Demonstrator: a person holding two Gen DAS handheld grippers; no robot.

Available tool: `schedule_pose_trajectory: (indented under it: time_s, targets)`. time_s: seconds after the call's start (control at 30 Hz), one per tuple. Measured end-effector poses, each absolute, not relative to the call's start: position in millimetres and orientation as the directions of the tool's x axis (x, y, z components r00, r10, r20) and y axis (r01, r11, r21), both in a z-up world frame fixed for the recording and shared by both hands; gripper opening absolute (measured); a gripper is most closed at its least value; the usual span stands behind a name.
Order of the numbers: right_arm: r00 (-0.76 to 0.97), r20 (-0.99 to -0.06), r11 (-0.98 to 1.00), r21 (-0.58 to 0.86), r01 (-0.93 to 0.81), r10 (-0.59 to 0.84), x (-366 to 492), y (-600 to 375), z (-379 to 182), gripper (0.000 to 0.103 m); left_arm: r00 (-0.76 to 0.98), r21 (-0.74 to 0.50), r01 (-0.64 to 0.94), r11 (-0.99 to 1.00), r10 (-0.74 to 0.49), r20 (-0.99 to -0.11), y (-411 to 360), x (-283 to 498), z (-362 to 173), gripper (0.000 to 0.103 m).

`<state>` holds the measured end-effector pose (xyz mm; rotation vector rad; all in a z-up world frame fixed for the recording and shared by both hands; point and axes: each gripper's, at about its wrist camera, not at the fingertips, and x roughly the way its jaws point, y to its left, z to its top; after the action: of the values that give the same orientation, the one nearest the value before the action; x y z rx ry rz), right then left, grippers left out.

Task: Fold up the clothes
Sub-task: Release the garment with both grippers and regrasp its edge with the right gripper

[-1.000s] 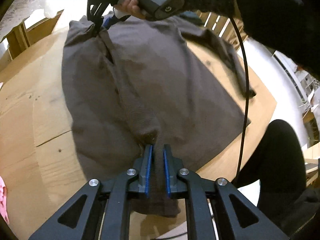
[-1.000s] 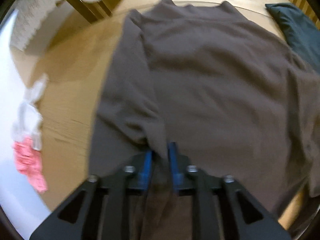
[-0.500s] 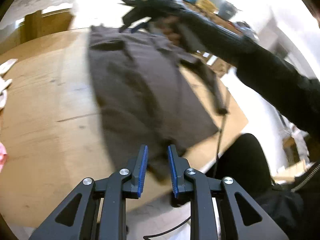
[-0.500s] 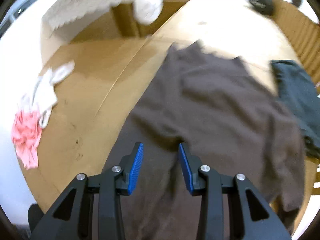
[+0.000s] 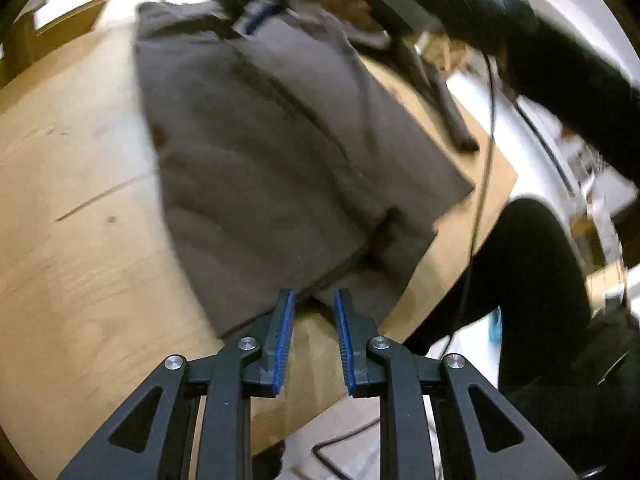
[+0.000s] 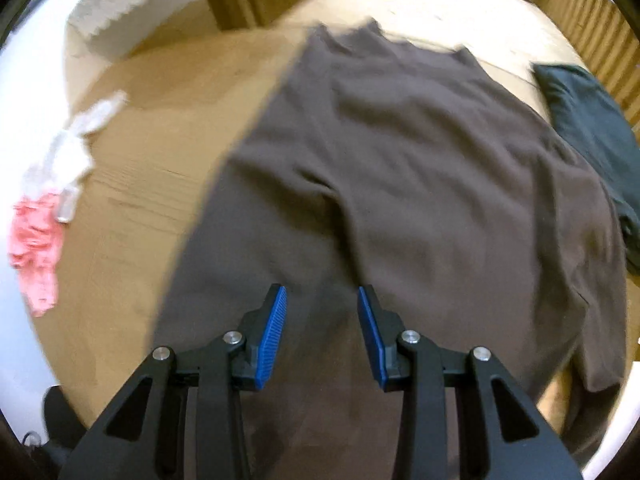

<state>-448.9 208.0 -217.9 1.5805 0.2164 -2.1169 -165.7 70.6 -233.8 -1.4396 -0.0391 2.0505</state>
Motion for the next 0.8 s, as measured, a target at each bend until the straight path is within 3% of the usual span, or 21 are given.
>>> schedule_pose_trajectory:
  time_s: [0.2, 0.37, 0.4, 0.57, 0.63, 0.8]
  targets:
    - [-0.224, -0.944, -0.853, 0.098, 0.512, -0.243, -455.9, 174.3, -224.0, 0.037, -0.250, -0.325, -0.329, -0.887, 0.413, -0.876, 49.7, -195.6, -250.1, 0.021]
    - [-0.196, -0.952, -0.876, 0.121, 0.468, -0.236, -439.7, 189.1, -244.5, 0.037, -0.248, -0.298, -0.376, -0.877, 0.405, -0.880, 62.2, -194.8, -253.6, 0.021]
    - [-0.199, -0.951, -0.877, 0.122, 0.465, -0.238, -440.3, 190.3, -247.0, 0.037, -0.244, -0.299, -0.381, -0.875, 0.408, -0.880, 62.8, -194.8, -254.3, 0.006]
    - [-0.217, -0.952, -0.864, 0.084, 0.496, -0.217, -437.3, 187.2, -245.8, 0.037, -0.252, -0.172, -0.499, -0.850, 0.332, -0.909, 74.5, -173.3, -252.8, 0.006]
    - [-0.216, -0.946, -0.868, 0.111, 0.484, -0.241, -437.9, 192.1, -237.0, 0.037, -0.236, -0.173, -0.489, -0.855, 0.321, -0.917, 70.0, -174.7, -244.7, 0.006]
    - [-0.221, -0.933, -0.881, 0.164, 0.444, -0.285, -443.0, 208.7, -224.7, 0.037, -0.346, -0.140, -0.529, -0.837, 0.364, -0.865, 86.7, -196.2, -209.7, 0.005]
